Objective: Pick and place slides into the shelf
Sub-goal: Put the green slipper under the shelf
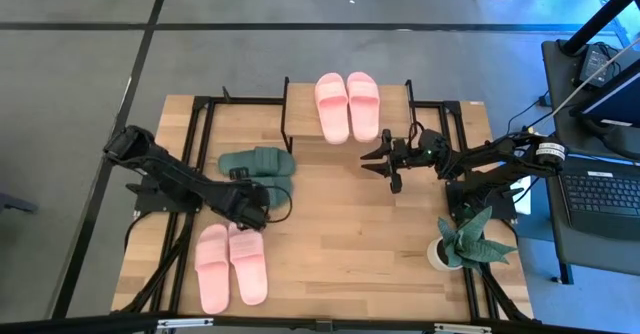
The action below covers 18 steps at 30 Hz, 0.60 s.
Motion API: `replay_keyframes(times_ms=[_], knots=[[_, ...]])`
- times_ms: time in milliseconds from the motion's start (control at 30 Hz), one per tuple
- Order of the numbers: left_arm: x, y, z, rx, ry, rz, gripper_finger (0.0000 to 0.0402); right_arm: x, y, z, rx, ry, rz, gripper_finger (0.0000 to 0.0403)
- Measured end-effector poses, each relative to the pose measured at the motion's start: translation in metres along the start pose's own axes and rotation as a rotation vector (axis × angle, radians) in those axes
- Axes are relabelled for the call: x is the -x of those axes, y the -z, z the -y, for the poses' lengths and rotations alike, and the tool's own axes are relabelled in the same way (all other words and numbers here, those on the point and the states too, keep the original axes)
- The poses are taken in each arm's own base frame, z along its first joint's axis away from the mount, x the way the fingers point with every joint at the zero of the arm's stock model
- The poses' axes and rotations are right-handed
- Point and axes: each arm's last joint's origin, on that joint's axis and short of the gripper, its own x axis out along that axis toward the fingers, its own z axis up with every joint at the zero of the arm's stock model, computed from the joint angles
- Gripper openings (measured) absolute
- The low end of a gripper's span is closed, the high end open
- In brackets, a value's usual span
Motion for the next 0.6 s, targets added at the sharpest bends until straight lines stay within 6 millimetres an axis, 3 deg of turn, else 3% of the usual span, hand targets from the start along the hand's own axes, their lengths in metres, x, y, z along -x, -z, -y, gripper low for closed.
replay_keyframes(times_ms=[233,600], knots=[[-0.004,-0.029,-0.002,-0.049,0.014,0.219,0.0164,0.000,0.000,0.000,-0.005,0.000,0.000,0.0116],[-0.010,-0.071,-0.022,0.024,0.160,0.468,0.0164,0.000,0.000,0.000,-0.021,0.000,0.000,0.0116]])
